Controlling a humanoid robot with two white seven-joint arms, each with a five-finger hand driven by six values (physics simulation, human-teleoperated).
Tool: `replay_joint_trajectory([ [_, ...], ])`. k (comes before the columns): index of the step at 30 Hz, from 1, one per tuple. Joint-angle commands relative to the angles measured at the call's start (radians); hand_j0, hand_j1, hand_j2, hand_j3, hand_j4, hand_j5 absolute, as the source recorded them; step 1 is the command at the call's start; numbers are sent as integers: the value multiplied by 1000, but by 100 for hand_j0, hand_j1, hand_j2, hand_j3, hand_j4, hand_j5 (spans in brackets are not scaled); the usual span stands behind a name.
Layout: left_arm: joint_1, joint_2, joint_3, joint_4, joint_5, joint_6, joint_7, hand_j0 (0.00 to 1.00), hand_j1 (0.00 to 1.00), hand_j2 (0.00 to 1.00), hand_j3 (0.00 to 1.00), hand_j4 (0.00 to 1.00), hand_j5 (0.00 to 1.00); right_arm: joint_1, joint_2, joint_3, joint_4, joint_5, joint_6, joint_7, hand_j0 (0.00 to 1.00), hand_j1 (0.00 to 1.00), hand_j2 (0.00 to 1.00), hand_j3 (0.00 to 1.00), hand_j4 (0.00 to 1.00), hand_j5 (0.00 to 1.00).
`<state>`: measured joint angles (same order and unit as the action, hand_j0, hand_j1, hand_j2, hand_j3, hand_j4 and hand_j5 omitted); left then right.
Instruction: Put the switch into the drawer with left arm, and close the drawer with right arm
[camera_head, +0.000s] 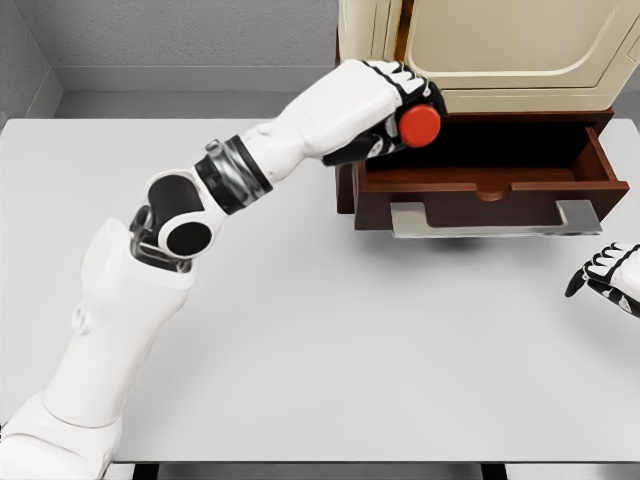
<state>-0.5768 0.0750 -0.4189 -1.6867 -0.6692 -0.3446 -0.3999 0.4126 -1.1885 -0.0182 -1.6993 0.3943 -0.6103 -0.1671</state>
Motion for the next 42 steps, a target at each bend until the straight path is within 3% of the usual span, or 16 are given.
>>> replay_joint_trajectory([
  [1, 0, -17, -17, 12, -53, 3, 1, 43, 43, 43, 43, 43, 43, 0, -2, 0, 0, -6, -1, 0, 44, 44, 44, 44, 44, 44],
  [8, -12, -73, -21, 41, -173, 3, 1, 43, 43, 43, 43, 43, 43, 0, -2, 0, 0, -6, -1, 0, 48, 48, 48, 48, 48, 48],
  [12, -49, -73, -61, 76, -174, 29, 1, 43, 43, 43, 43, 43, 43, 0, -2, -2, 0, -6, -1, 0, 51, 51, 51, 51, 51, 51],
  [22, -83, -70, -63, 133, -173, 38, 0, 44, 44, 44, 44, 44, 44, 0, -2, 0, 0, -6, -1, -2, 50, 50, 50, 50, 50, 50],
  [24, -84, -70, -63, 134, -174, 38, -2, 49, 49, 49, 49, 49, 49, 0, -2, 0, 0, -6, -1, -2, 50, 50, 50, 50, 50, 50],
  [25, -84, -70, -64, 133, -176, 38, -2, 58, 58, 58, 58, 58, 58, 0, 0, 0, 1, -6, -1, -2, 50, 50, 50, 50, 50, 50],
  [27, -83, -70, -69, 133, -181, 38, 0, 65, 65, 65, 65, 65, 65, 0, -2, 0, 0, -6, -1, -2, 50, 50, 50, 50, 50, 50],
  [32, -83, -72, -70, 130, -182, 38, 0, 76, 76, 76, 76, 76, 76, 0, 0, 0, 0, -6, -1, -2, 50, 50, 50, 50, 50, 50],
  [42, -86, -73, -98, 125, -194, 72, 0, 76, 76, 76, 76, 76, 76, 0, 0, 0, 0, -6, -1, -3, 50, 50, 50, 50, 50, 50],
])
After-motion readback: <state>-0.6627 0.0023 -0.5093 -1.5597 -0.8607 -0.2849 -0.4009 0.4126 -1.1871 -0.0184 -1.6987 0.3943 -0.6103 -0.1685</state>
